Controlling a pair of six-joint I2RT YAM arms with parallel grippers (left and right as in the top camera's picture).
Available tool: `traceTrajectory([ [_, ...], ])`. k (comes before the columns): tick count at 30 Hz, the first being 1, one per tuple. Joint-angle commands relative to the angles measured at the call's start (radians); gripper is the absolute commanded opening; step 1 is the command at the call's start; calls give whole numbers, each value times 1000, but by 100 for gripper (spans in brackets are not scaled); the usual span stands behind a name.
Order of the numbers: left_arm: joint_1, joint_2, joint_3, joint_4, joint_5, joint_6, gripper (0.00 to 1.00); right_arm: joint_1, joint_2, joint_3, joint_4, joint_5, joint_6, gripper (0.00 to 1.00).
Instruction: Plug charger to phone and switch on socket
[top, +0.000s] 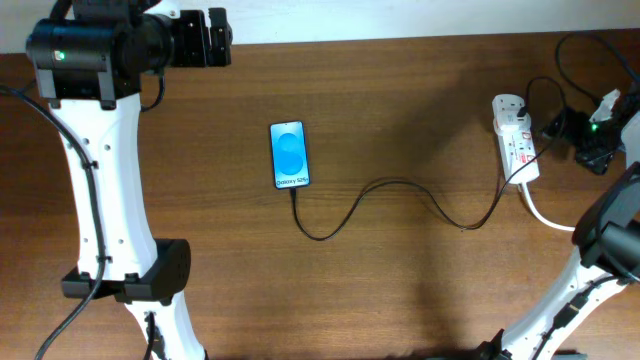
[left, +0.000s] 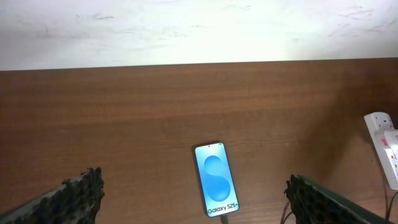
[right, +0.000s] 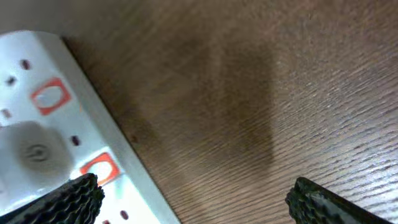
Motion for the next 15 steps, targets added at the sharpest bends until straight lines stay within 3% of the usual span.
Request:
traceTrajectory([
  [1,2,-20,4,2,-11,13,99,19,21,1,-3,18,3,99],
  [3,2,-20,4,2,-11,13,99,47,23,0,-3,19,-49,100],
  [15,1,-20,4,2,-11,13,99,75,27,-1,-9,119,-10,96],
])
